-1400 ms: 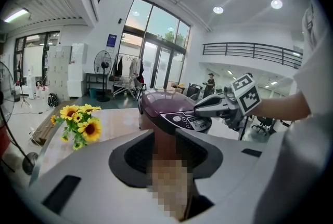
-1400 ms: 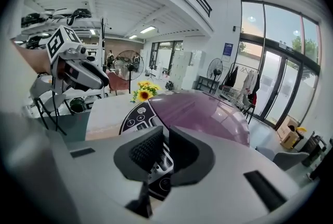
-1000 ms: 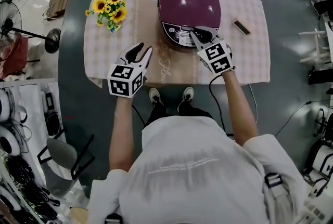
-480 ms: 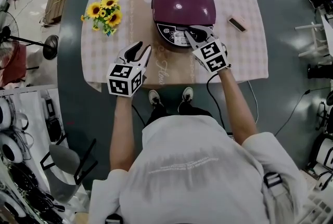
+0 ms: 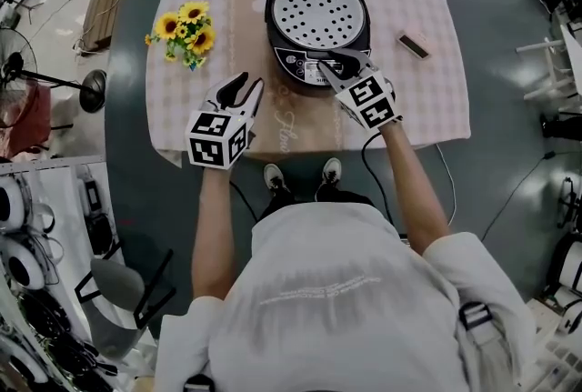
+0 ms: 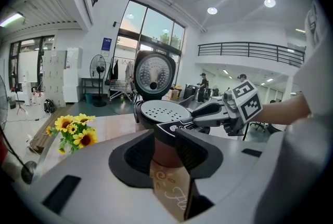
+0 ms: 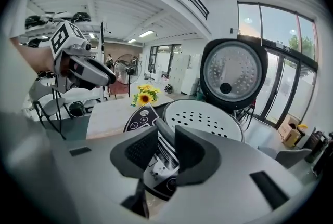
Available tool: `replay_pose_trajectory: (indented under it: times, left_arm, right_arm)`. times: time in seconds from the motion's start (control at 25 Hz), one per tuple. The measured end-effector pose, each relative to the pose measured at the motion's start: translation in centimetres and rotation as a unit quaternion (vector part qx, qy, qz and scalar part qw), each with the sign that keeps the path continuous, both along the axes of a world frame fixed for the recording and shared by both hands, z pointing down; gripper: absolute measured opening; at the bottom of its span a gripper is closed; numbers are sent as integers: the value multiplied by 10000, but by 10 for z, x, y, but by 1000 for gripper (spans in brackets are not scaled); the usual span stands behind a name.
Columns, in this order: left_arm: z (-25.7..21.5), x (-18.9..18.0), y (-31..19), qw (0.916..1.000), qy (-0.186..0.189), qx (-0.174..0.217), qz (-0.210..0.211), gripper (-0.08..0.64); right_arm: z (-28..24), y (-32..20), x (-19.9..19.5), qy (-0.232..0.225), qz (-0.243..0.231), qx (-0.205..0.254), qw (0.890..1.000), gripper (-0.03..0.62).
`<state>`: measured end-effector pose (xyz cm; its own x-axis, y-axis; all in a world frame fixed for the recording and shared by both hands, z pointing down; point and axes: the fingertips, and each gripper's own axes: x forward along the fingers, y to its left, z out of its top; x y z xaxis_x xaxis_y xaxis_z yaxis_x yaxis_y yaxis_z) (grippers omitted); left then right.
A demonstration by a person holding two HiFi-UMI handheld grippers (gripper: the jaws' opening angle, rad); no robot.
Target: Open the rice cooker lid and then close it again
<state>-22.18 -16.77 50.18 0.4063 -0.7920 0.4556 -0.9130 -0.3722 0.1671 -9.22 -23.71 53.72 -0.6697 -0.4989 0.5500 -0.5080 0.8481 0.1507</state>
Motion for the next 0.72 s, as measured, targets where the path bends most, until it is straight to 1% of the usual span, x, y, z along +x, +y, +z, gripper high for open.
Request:
replay_pose_trajectory:
  times: [0.04,0.08,0.12,0.16,0.24,0.36,0.44,0.6,0.72]
  left_arm:
    - [0,1,0,10000,-6,12,10,137]
    - [0,2,-1,10000,-13,22,20,137]
    - [0,2,-2,10000,-22,31,28,137]
    - [-1,2,-3,10000,-32,36,35,137]
    - [-3,4,-7,10000,-55,50,60,137]
    - [-7,10,-11,9998,-103,90,138,137]
    - [-11,12,-14,9996,-156,135,182,137]
    - [-24,15,-22,9991,-248,270,228,137]
    - [-35,15,-30,9983,-331,404,258,137]
  right_arm:
    - [2,0,1,51,-24,-47,10000,117]
    - [5,1,2,117,-53,-91,9999,95]
    - [7,1,2,166,-75,-107,9998,59]
    - [8,2,2,182,-81,-83,9998,53]
    - [8,3,1,160,-63,-17,9999,52]
    - [10,3,2,108,-73,-154,9998,55]
    - [11,0,5,65,-58,-205,9998,72]
    - [-1,-8,17,-367,224,-277,9987,104]
    - [-24,-19,30,-739,508,-146,9959,106]
